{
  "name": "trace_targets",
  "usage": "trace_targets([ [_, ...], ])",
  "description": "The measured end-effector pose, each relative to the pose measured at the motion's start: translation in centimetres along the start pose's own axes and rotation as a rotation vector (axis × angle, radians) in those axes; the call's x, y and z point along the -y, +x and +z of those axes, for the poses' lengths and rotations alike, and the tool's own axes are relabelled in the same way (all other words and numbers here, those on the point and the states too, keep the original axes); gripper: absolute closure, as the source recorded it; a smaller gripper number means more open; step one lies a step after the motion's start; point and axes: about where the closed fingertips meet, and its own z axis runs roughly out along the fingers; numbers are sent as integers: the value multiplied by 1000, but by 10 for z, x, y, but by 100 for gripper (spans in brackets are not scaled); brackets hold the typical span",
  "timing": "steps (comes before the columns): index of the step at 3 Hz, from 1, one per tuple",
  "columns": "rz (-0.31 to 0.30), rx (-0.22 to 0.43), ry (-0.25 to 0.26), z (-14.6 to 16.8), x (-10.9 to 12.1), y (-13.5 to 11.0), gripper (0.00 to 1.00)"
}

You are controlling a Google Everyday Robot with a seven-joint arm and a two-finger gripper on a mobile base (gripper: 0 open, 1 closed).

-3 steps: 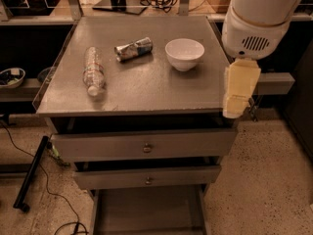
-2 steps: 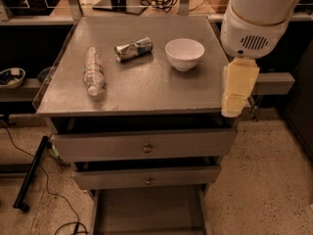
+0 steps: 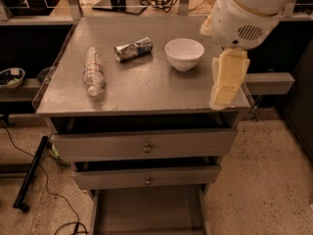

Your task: Place water bottle into bottom drawer

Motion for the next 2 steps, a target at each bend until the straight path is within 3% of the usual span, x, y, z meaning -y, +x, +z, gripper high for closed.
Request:
trace_targets([
  [1,-55,67,-18,3,3,-17,0],
  [2,-55,67,-18,3,3,-17,0],
])
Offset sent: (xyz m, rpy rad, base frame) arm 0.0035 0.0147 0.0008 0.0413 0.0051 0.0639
